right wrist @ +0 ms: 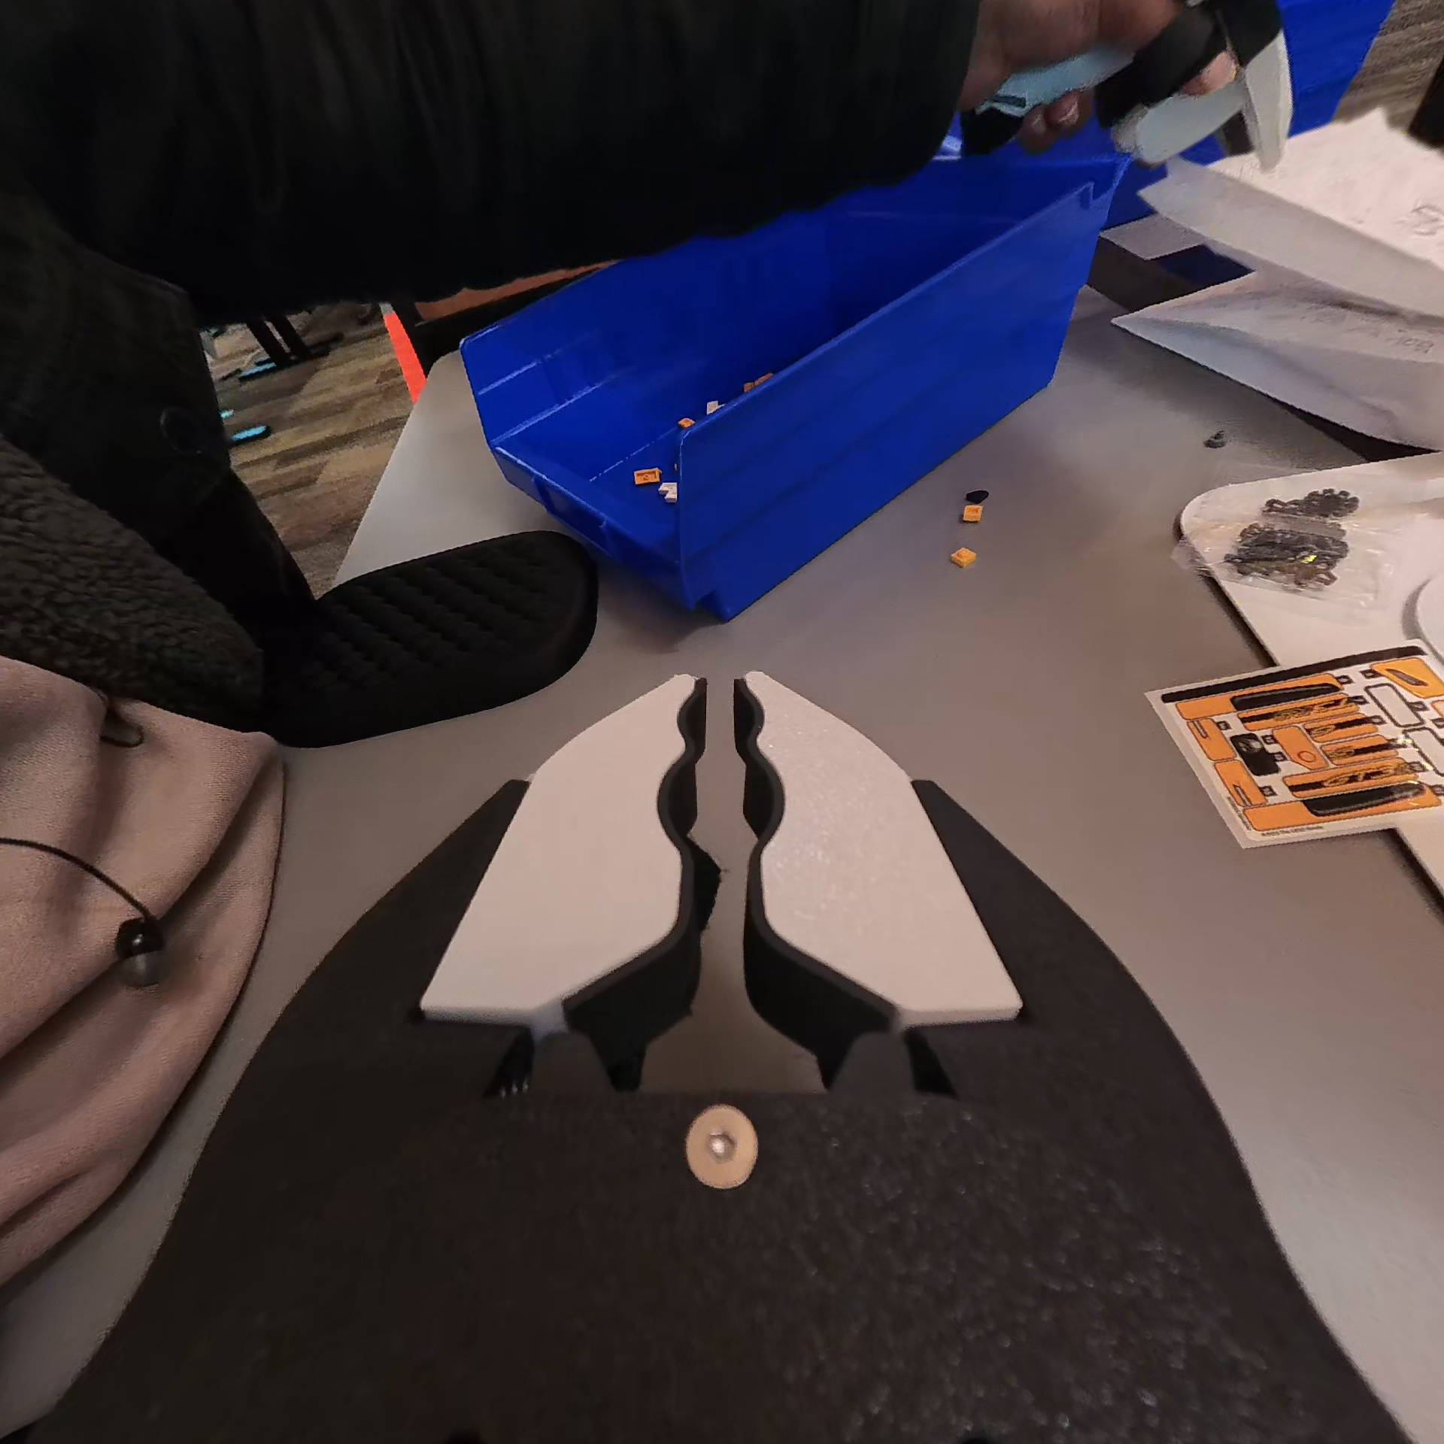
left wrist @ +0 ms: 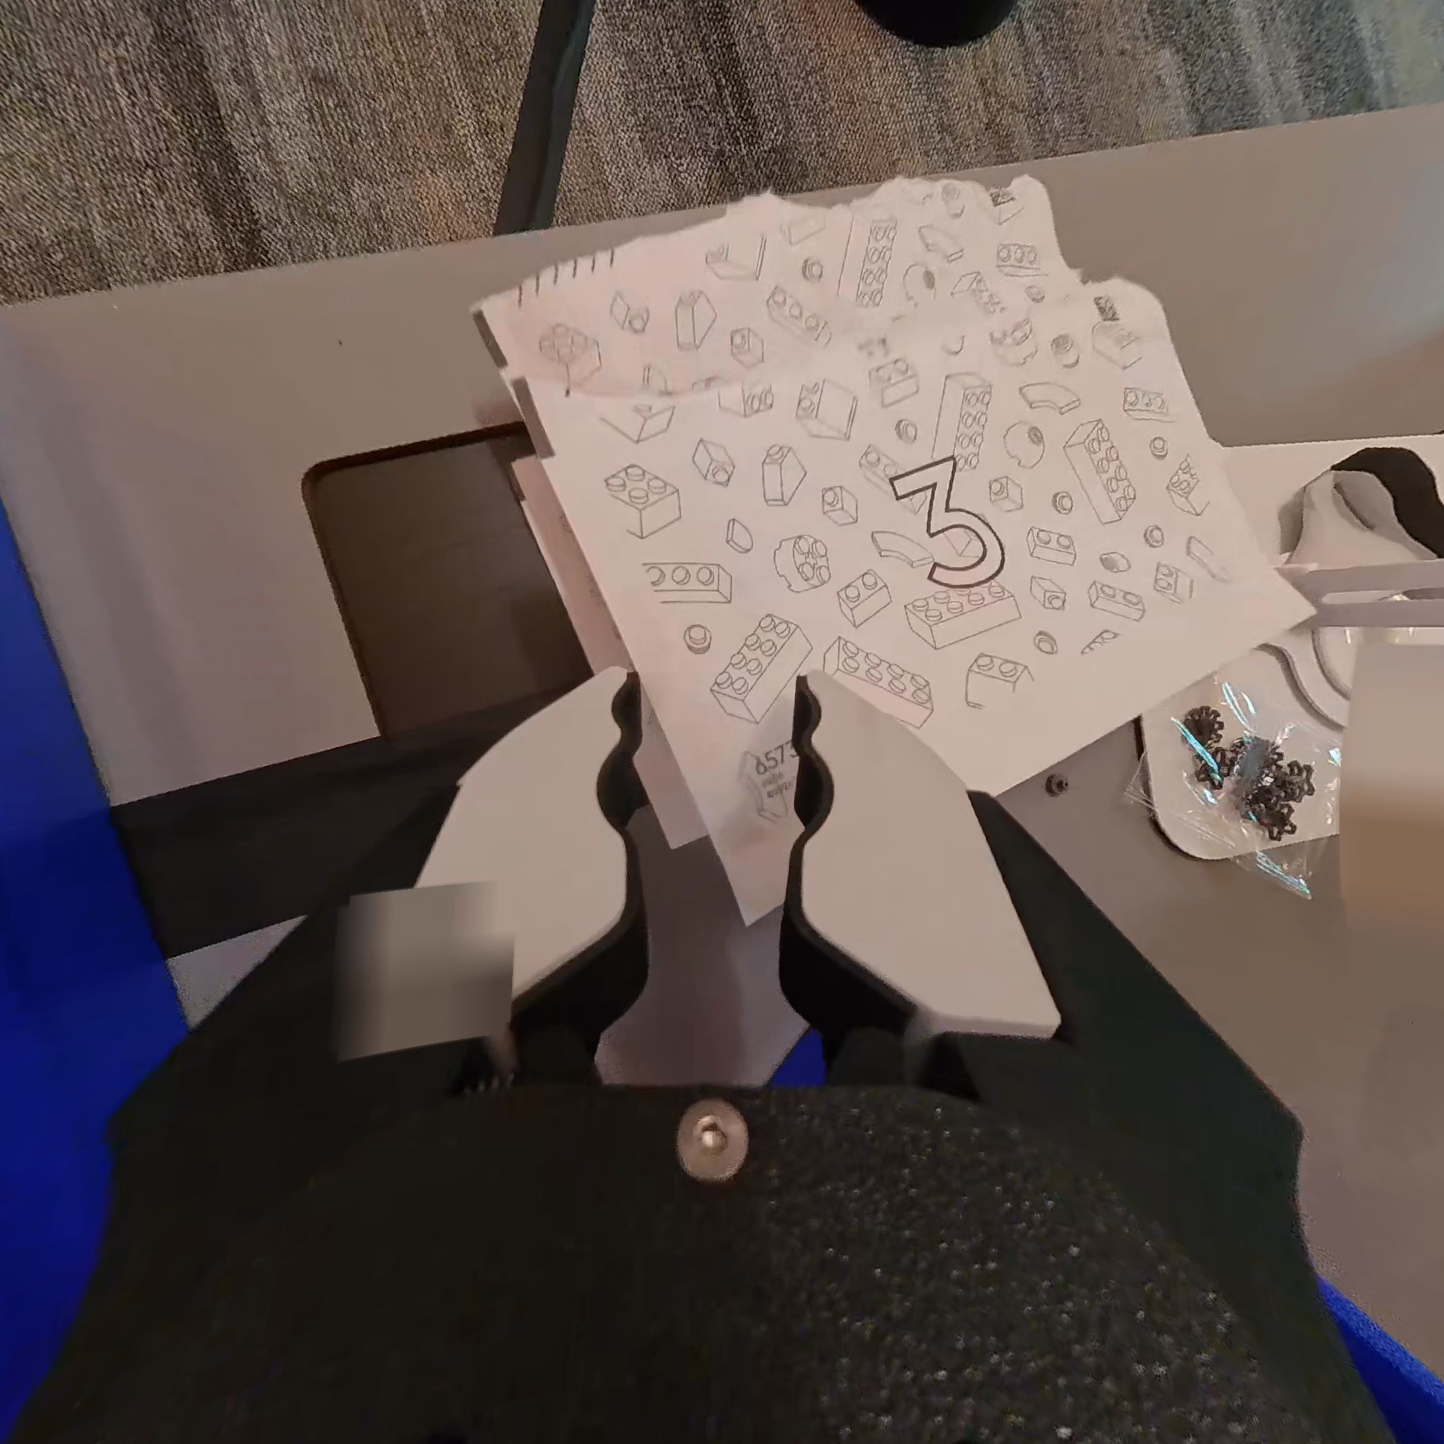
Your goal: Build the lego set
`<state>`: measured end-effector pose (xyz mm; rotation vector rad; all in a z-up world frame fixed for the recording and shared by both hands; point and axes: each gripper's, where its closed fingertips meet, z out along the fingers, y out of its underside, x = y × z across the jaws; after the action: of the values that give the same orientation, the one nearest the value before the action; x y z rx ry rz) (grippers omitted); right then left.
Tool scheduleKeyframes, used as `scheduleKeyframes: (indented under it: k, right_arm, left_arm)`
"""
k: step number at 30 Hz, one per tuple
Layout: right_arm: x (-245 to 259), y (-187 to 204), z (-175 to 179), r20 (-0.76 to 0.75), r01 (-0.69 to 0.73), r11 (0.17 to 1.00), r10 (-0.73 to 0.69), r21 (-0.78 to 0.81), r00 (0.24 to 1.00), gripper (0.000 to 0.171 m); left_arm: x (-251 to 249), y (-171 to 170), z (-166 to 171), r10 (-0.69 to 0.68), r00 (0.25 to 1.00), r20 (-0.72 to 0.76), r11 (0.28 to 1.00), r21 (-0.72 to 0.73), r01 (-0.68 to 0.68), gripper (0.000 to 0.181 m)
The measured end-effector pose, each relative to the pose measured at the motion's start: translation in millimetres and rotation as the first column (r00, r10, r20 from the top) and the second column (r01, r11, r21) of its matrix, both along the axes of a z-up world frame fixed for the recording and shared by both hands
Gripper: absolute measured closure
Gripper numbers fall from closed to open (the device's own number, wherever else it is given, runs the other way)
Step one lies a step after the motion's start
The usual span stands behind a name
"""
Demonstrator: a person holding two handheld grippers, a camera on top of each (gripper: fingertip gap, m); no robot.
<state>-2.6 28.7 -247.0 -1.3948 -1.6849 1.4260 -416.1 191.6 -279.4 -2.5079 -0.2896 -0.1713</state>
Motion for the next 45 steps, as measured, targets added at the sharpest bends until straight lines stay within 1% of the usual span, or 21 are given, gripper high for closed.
scheduleKeyframes:
  k: [3, 6, 9, 11, 13, 15, 18, 21, 24, 25, 27, 29, 30, 32, 36, 38, 41, 43, 44, 45]
  right_arm:
    - [0.2, 1.3, 0.3, 0.000, 0.004, 1.000, -0.004, 0.003, 1.000, 0.166]
    - [0.7, 2.3, 0.1, -0.002, 0.007, 1.000, -0.007, 0.004, 1.000, 0.166]
    - [1.3, 1.5, -0.4, 0.001, 0.002, 1.000, -0.002, 0.003, 1.000, 0.166]
    - [2.0, -0.2, -0.2, 0.003, -0.004, 1.000, 0.004, 0.000, 1.000, 0.165]
    - [2.5, -1.2, 1.3, -0.002, -0.003, 1.000, 0.003, 0.012, 1.000, 0.165]
    - [3.1, -1.9, 4.1, -0.015, 0.001, 1.000, 0.000, 0.028, 1.000, 0.165]
    - [4.1, -3.6, 6.7, -0.024, 0.004, 0.999, -0.003, 0.039, 1.000, 0.165]
    - [3.9, -7.1, 8.5, -0.030, 0.001, 0.999, 0.001, 0.047, 1.000, 0.165]
    - [3.4, -12.8, 9.7, -0.033, -0.009, 0.998, 0.011, 0.062, 0.999, 0.165]
    - [3.3, -14.9, 10.0, -0.034, -0.012, 0.998, 0.015, 0.069, 0.999, 0.165]
    - [3.2, -18.7, 10.2, -0.033, -0.019, 0.996, 0.021, 0.084, 0.999, 0.165]
    - [3.4, -21.5, 10.6, -0.034, -0.023, 0.995, 0.027, 0.094, 0.999, 0.166]
    - [3.4, -22.4, 11.0, -0.035, -0.025, 0.995, 0.028, 0.097, 0.999, 0.166]
    - [3.7, -23.5, 11.3, -0.035, -0.027, 0.995, 0.030, 0.097, 0.999, 0.166]
    - [4.5, -25.2, 11.2, -0.034, -0.030, 0.995, 0.034, 0.096, 0.999, 0.166]
    - [5.2, -25.7, 11.0, -0.033, -0.033, 0.995, 0.036, 0.098, 0.999, 0.166]
    - [5.4, -25.1, 10.9, -0.034, -0.033, 0.995, 0.036, 0.093, 0.999, 0.166]
    - [5.3, -24.3, 10.3, -0.033, -0.032, 0.996, 0.035, 0.086, 0.999, 0.166]
    - [5.1, -24.2, 10.0, -0.032, -0.032, 0.996, 0.035, 0.084, 0.999, 0.166]
    - [5.0, -24.2, 9.7, -0.032, -0.032, 0.996, 0.035, 0.083, 0.999, 0.166]
  left_arm:
    - [0.3, 2.5, 1.1, 0.004, 1.000, -0.008, 1.000, 0.006, -0.004, 0.145]
    - [-2.6, 3.5, 14.7, 0.002, 0.998, -0.058, 0.999, 0.053, 0.002, 0.145]
    - [-10.5, 1.5, 41.6, 0.016, 0.982, -0.189, 0.989, 0.150, 0.013, 0.146]
    - [-10.0, -3.5, 66.3, 0.032, 0.962, -0.271, 0.972, 0.233, 0.034, 0.149]
    - [3.6, -14.1, 88.6, 0.010, 0.950, -0.311, 0.954, 0.287, 0.084, 0.151]
    - [27.7, -31.2, 103.9, -0.053, 0.943, -0.330, 0.939, 0.306, 0.159, 0.152]
    - [70.9, -69.3, 111.0, -0.185, 0.923, -0.339, 0.918, 0.276, 0.285, 0.153]
    - [107.1, -117.1, 93.2, -0.339, 0.884, -0.320, 0.906, 0.143, 0.399, 0.154]
    - [125.6, -164.5, 56.2, -0.491, 0.815, -0.306, 0.866, -0.070, 0.495, 0.157]
    - [126.9, -178.7, 41.6, -0.536, 0.789, -0.301, 0.843, -0.151, 0.516, 0.156]
    - [129.8, -204.9, 12.2, -0.630, 0.733, -0.257, 0.773, -0.297, 0.560, 0.158]
    - [129.7, -221.0, -11.1, -0.677, 0.706, -0.210, 0.719, -0.394, 0.572, 0.158]
    - [132.2, -225.7, -20.0, -0.681, 0.714, -0.163, 0.704, -0.414, 0.577, 0.158]
    - [133.9, -228.7, -33.4, -0.664, 0.743, -0.079, 0.692, -0.442, 0.571, 0.151]
    - [120.4, -219.2, -51.8, -0.631, 0.775, -0.038, 0.685, -0.495, 0.534, 0.140]
    - [121.8, -219.2, -57.4, -0.602, 0.798, 0.037, 0.677, -0.506, 0.534, 0.133]
    - [121.1, -217.4, -58.0, -0.589, 0.805, 0.066, 0.669, -0.519, 0.532, 0.136]
    - [120.5, -218.2, -58.4, -0.588, 0.805, 0.071, 0.662, -0.529, 0.530, 0.144]
    - [119.6, -217.9, -58.0, -0.583, 0.810, 0.068, 0.665, -0.532, 0.523, 0.145]
    - [117.9, -216.4, -57.6, -0.580, 0.813, 0.052, 0.674, -0.530, 0.515, 0.167]
